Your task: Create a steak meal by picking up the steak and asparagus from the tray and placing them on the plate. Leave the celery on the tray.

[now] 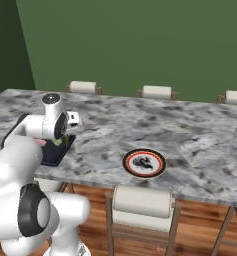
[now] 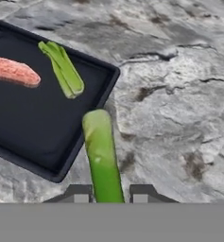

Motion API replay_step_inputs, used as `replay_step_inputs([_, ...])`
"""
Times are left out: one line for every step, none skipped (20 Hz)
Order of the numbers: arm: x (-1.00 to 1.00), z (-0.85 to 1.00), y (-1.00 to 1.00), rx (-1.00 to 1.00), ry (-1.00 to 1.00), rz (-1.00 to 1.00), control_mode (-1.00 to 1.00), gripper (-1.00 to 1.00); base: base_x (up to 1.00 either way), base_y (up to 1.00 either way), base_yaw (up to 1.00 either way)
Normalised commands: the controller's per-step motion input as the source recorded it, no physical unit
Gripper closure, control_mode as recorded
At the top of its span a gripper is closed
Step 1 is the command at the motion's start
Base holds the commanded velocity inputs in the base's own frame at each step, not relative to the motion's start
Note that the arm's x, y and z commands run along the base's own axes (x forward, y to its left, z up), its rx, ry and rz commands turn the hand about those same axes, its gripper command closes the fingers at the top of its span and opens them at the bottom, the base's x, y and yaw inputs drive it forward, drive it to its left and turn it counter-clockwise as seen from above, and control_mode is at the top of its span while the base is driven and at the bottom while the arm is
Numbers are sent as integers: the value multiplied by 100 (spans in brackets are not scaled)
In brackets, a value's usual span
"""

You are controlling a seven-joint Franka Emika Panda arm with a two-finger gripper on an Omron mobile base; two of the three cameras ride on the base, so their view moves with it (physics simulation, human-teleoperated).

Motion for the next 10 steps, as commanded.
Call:
replay_step_inputs([0, 0, -100, -11, 4, -11, -100, 100, 0, 0, 0])
replay_step_inputs([0, 0, -100, -11, 4, -10, -100, 100, 0, 0, 0])
replay_step_inputs([0, 0, -100, -11, 4, -10, -100, 100, 0, 0, 0])
replay_step_inputs([0, 0, -100, -11, 4, -11, -100, 100, 0, 0, 0])
replay_step_inputs([0, 0, -100, -11, 5, -11, -100, 100, 0, 0, 0])
replay_step_inputs([0, 0, -100, -11, 6, -11, -100, 100, 0, 0, 0])
replay_step_inputs([0, 0, -100, -10, 7, -12, -100, 100, 0, 0, 0])
replay_step_inputs([0, 0, -100, -10, 8, -12, -100, 100, 0, 0, 0])
replay_step_inputs([0, 0, -100, -10, 7, -12, -100, 100, 0, 0, 0])
replay_step_inputs([0, 0, -100, -9, 8, -12, -100, 100, 0, 0, 0])
